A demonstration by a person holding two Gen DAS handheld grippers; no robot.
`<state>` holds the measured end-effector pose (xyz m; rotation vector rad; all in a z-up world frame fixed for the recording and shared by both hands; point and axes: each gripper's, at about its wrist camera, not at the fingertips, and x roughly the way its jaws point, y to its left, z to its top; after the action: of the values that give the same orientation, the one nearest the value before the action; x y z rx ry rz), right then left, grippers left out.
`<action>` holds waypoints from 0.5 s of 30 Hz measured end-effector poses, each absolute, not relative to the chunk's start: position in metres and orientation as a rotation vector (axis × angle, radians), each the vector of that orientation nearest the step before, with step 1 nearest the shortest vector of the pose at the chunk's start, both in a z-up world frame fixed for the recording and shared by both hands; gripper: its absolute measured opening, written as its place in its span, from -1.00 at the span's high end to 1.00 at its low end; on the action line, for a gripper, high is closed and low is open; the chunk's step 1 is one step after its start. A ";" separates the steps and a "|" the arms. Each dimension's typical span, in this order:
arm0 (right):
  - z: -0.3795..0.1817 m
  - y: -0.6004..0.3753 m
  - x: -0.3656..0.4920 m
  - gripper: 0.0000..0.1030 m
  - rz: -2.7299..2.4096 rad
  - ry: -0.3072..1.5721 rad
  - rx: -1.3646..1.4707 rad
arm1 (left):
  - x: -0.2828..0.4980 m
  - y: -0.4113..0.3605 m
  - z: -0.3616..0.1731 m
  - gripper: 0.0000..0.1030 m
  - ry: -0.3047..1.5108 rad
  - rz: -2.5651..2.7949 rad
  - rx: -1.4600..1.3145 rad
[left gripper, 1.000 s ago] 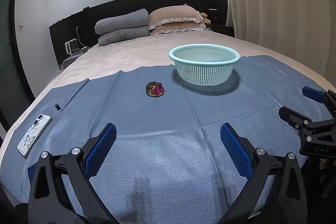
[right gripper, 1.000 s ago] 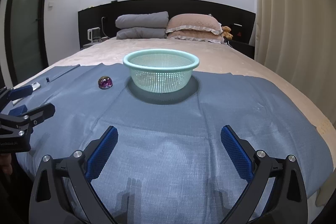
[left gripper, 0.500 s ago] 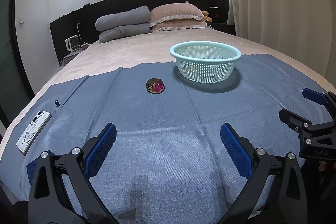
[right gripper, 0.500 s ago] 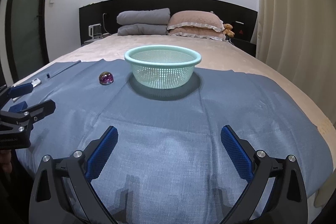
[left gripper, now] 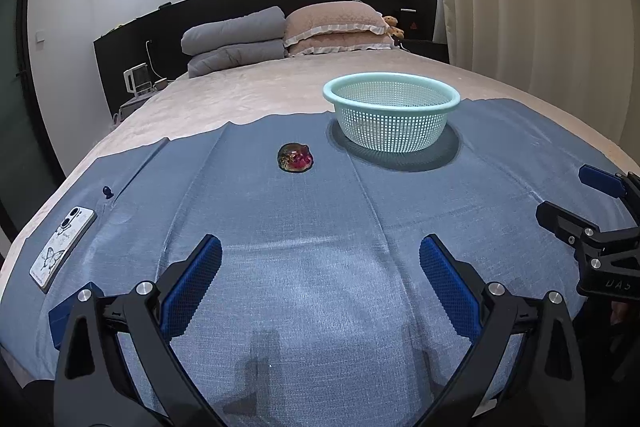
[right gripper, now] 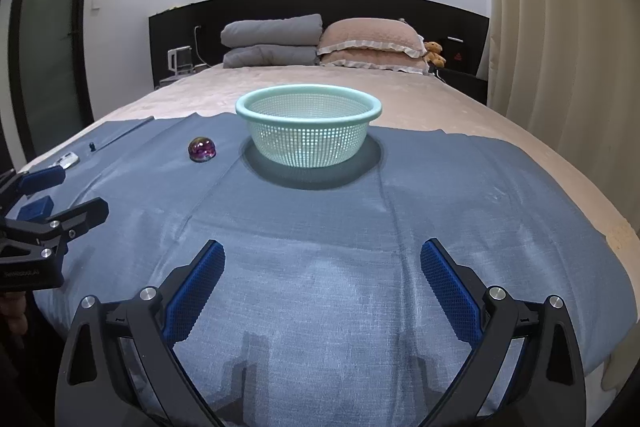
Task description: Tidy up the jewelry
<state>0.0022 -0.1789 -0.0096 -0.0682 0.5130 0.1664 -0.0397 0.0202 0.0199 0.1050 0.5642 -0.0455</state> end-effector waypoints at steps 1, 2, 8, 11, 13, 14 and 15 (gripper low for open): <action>-0.010 -0.179 0.002 -0.83 0.166 0.513 -0.065 | -0.040 0.020 0.020 -0.89 0.564 -0.044 0.104; -0.009 -0.181 0.003 -0.83 0.167 0.514 -0.062 | -0.040 0.020 0.019 -0.89 0.567 -0.048 0.105; -0.010 -0.183 0.003 -0.83 0.165 0.518 -0.055 | -0.041 0.015 0.018 -0.89 0.568 -0.066 0.117; -0.010 -0.183 0.004 -0.83 0.164 0.519 -0.056 | -0.041 0.014 0.020 -0.89 0.566 -0.071 0.115; -0.010 -0.183 0.005 -0.83 0.167 0.524 -0.058 | -0.041 0.013 0.022 -0.89 0.562 -0.069 0.118; -0.011 -0.183 0.005 -0.83 0.171 0.526 -0.059 | -0.041 0.012 0.022 -0.89 0.563 -0.066 0.121; -0.012 -0.182 0.005 -0.83 0.180 0.529 -0.058 | -0.041 0.012 0.022 -0.89 0.561 -0.062 0.122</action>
<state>0.0046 -0.1825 -0.0116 -0.0585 0.5294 0.1796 -0.0412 0.0122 0.0223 0.1223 0.5614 -0.0621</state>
